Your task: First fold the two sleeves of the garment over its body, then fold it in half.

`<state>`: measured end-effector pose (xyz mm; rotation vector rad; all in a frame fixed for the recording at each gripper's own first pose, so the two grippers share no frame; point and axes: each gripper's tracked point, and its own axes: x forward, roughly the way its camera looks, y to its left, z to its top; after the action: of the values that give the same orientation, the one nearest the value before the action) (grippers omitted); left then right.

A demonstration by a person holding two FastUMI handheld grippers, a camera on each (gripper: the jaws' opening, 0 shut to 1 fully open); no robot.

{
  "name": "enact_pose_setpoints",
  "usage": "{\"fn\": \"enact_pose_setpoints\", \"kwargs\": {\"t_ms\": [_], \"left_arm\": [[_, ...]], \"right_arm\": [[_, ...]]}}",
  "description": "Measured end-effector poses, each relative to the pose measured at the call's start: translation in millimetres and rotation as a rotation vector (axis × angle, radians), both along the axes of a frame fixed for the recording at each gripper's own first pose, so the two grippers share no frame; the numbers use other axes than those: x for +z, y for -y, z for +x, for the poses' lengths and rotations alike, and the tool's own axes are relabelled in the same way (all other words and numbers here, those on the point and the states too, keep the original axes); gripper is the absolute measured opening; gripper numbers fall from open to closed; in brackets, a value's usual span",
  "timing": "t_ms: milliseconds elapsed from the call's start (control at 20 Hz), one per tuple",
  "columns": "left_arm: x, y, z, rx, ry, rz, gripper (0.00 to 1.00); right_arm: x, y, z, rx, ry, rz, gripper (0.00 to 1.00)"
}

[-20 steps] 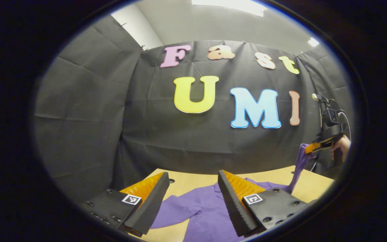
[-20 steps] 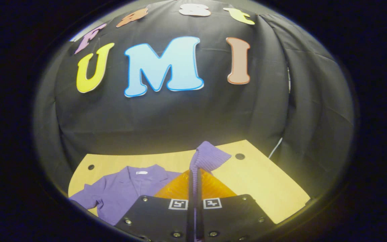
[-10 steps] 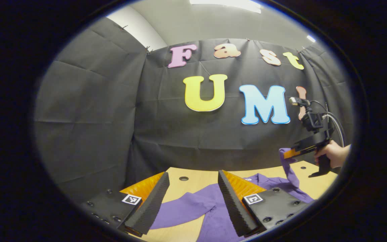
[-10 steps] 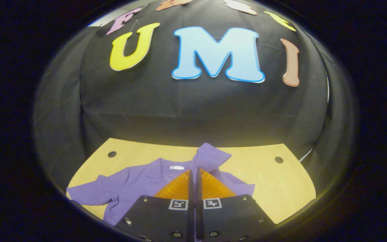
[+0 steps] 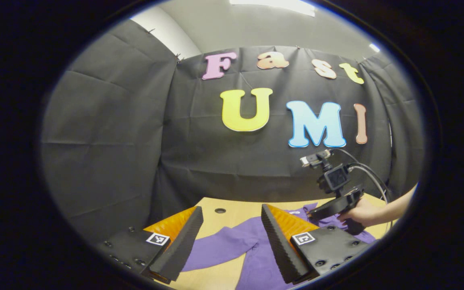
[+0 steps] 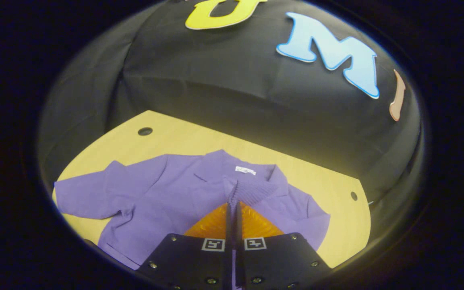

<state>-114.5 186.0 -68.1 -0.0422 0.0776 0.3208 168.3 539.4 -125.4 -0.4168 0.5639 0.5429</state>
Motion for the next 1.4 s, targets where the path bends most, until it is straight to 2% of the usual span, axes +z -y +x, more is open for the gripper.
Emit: {"fn": "enact_pose_setpoints", "kwargs": {"t_ms": [200,300,350,400,450,500,550,650,700,750,800,850,950,1050,1150,1250,1400], "left_arm": [[-5.9,-14.1,-8.6,0.024,-0.014,0.004,0.92],[-9.5,-22.5,-13.9,0.04,-0.024,0.005,0.97],[-10.9,-26.9,-16.2,0.049,-0.028,0.003,0.92],[-12.7,-31.2,-17.4,0.058,-0.031,0.002,0.95],[-14.3,-34.6,-19.7,0.066,-0.033,0.0,0.92],[-16.1,-37.6,-21.6,0.073,-0.035,-0.002,0.92],[-18.5,-39.4,-22.7,0.078,-0.038,-0.005,0.95],[-22.1,-41.4,-22.2,0.085,-0.042,-0.016,0.97],[-23.5,-40.5,-22.2,0.085,-0.042,-0.02,0.97],[-25.1,-40.3,-19.9,0.086,-0.042,-0.023,0.97],[-24.8,-40.6,-19.0,0.086,-0.041,-0.026,0.97],[-25.6,-40.1,-16.6,0.087,-0.041,-0.028,0.97],[-29.8,-40.7,-14.3,0.097,-0.044,-0.035,0.97],[-37.2,-43.6,-12.2,0.113,-0.051,-0.045,0.97],[-48.0,-52.4,-10.7,0.149,-0.068,-0.052,0.95],[-63.1,-67.2,-12.5,0.203,-0.095,-0.061,0.92],[-95.4,-95.5,-19.8,0.305,-0.154,-0.09,0.95]], "right_arm": [[-28.2,-27.1,-10.1,0.061,-0.014,-0.088,0.06],[-35.8,-33.5,-13.6,0.079,-0.019,-0.111,0.08],[-37.4,-35.5,-15.2,0.083,-0.021,-0.116,0.08],[-38.8,-35.5,-15.2,0.085,-0.023,-0.12,0.11],[-39.4,-37.2,-18.0,0.095,-0.028,-0.116,0.11],[-39.3,-38.7,-18.2,0.103,-0.029,-0.114,0.08],[-37.0,-39.4,-20.3,0.118,-0.03,-0.104,0.13],[-24.2,-45.8,-24.8,0.149,-0.006,-0.066,0.31],[-17.4,-48.8,-28.4,0.16,0.001,-0.046,0.36],[-11.4,-49.3,-31.8,0.171,0.004,-0.025,0.49],[-4.0,-51.4,-36.1,0.18,0.006,-0.003,0.57],[2.6,-48.6,-39.1,0.181,0.011,0.008,0.75],[16.6,-45.8,-47.5,0.189,0.021,0.041,0.89],[34.6,-37.4,-53.8,0.192,0.045,0.07,0.94],[55.7,-27.4,-61.1,0.191,0.075,0.105,0.93],[79.7,-15.5,-68.8,0.186,0.104,0.156,0.95],[118.1,11.7,-81.5,0.161,0.166,0.238,0.95]]}}
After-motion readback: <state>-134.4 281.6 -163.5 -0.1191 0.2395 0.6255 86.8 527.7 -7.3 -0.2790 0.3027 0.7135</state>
